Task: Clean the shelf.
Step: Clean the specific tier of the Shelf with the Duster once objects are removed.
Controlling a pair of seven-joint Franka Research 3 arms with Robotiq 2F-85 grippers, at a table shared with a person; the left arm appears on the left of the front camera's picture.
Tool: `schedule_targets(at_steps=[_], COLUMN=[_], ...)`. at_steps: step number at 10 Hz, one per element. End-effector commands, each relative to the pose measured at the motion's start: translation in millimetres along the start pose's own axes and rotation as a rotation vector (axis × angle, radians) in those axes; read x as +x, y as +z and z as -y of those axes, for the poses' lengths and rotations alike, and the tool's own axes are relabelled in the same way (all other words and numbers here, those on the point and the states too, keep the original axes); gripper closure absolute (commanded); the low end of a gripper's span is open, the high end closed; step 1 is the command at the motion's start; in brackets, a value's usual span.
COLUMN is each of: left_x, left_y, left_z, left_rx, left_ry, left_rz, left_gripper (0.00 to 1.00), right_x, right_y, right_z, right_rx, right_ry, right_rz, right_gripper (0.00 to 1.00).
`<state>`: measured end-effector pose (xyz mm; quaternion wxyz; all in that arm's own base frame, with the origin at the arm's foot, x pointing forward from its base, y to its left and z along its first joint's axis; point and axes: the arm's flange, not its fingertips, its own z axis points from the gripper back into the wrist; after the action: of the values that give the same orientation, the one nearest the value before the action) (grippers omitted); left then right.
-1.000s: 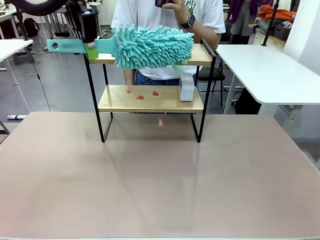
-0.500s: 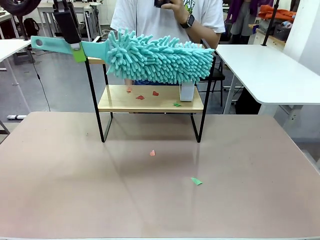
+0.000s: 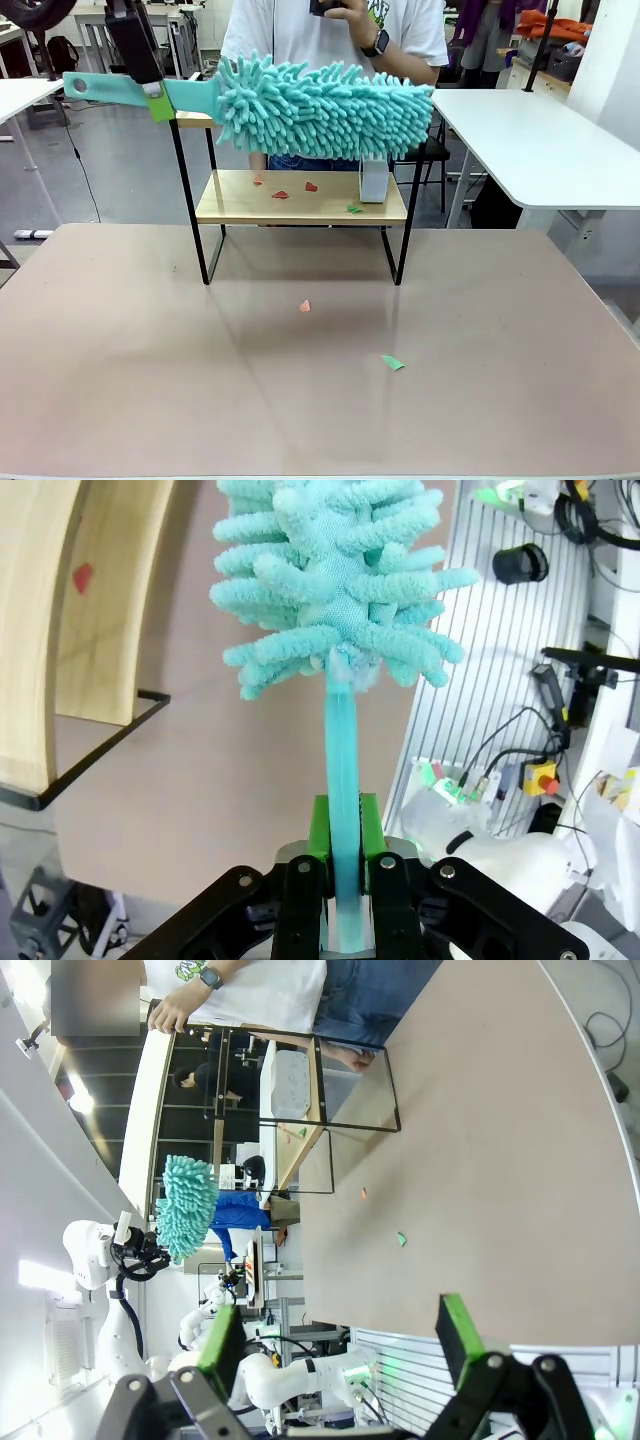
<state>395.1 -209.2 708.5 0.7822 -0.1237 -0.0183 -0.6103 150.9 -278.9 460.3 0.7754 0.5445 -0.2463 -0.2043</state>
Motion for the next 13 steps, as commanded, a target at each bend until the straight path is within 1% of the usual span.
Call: schedule_targets(at_steps=[1, 2, 3, 4, 5, 6, 7, 8, 9, 10, 11, 12, 13], left_x=[-38.1, -64.9, -100.5, -143.2, -195.1, -236.9, -271.4, -298.8, -320.2, -336.6, -351.6, -361.0, -366.7], left_y=[29.2, 41.5, 52.8, 58.2, 55.8, 46.3, 29.5, 7.0, -25.4, -55.4, -82.5, -103.3, -120.6], left_z=[3.4, 1.4, -8.0, -17.2, -26.3, -30.5, -31.9, -33.9, -41.5, -50.1, -58.5, -66.2, -77.4], left_rx=[-0.071, -0.115, -0.1, -0.145, -0.172, -0.208, -0.226, -0.262, -0.32, -0.388, -0.451, -0.511, -0.495], left_ry=[0.136, 0.177, 0.308, 0.369, 0.496, 0.622, 0.732, 0.801, 0.882, 0.962, 0.995, 0.979, 0.987], left_rz=[0.067, 0.139, 0.223, 0.316, 0.447, 0.574, 0.681, 0.763, 0.812, 0.836, 0.873, 0.893, 0.857], left_gripper=[1.0, 1.0, 1.0, 1.0, 1.0, 1.0, 1.0, 1.0, 1.0, 1.0, 1.0, 1.0, 1.0], right_x=[1.4, 1.4, 1.4, 1.4, 1.4, 1.4, 1.4, 1.4, 1.4, 1.4, 1.4, 1.4, 1.4], right_y=[-0.5, -0.5, -0.5, -0.5, -0.5, -0.5, -0.5, -0.5, -0.5, -0.5, -0.5, -0.5, -0.5], right_z=[-1.1, -1.1, -1.1, -1.1, -1.1, -1.1, -1.1, -1.1, -1.1, -1.1, -1.1, -1.1, -1.1], right_rx=[0.019, 0.019, 0.019, 0.019, 0.019, 0.019, 0.019, 0.019, 0.019, 0.019, 0.019, 0.019, 0.019], right_ry=[0.028, 0.028, 0.028, 0.028, 0.028, 0.028, 0.028, 0.028, 0.028, 0.028, 0.028, 0.028, 0.028], right_rz=[0.01, 0.01, 0.01, 0.01, 0.01, 0.01, 0.01, 0.01, 0.01, 0.01, 0.01, 0.01, 0.01], right_gripper=[0.0, 0.0, 0.0, 0.0, 0.0, 0.0, 0.0, 0.0, 0.0, 0.0, 0.0, 0.0, 0.0])
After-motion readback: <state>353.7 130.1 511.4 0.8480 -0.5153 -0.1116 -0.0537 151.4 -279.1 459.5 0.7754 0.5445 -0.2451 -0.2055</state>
